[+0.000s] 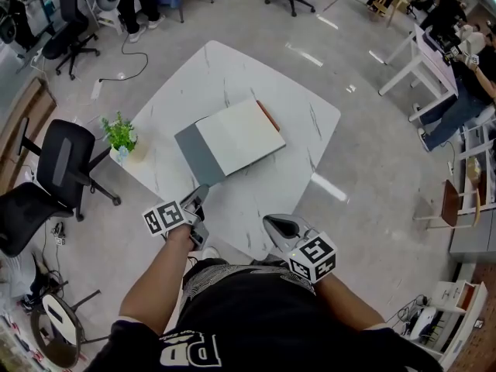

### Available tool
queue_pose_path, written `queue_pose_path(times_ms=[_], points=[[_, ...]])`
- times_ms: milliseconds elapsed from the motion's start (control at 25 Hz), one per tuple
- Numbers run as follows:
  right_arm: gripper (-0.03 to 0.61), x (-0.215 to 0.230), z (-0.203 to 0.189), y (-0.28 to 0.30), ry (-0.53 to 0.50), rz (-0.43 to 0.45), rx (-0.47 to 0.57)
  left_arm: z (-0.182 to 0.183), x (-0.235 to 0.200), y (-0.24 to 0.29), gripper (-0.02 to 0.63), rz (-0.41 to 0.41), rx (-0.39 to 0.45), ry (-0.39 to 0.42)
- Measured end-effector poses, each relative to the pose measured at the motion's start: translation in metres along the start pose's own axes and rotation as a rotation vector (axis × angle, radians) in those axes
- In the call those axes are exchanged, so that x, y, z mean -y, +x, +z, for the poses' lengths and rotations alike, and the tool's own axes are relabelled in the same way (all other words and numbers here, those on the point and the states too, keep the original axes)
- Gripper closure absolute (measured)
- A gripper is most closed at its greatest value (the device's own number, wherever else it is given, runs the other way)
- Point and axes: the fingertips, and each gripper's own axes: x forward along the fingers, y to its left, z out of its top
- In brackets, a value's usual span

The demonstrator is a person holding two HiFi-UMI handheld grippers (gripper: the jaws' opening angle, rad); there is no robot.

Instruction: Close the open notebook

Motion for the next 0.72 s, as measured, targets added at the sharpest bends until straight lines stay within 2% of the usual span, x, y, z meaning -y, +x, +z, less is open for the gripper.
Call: queue_pose_path(times_ms=[320,720], points=[[0.578,0.006,0.005,-0.004,-0.008,0.011,0.024,0.013,0.031,-0.007,0.509,0.03,0.034,0.141],[0.578,0.017,0.01,-0.018,-0.019,0.025,0.052,0.03,0.088,0.001,0.515,0.0,0.087,0.289]])
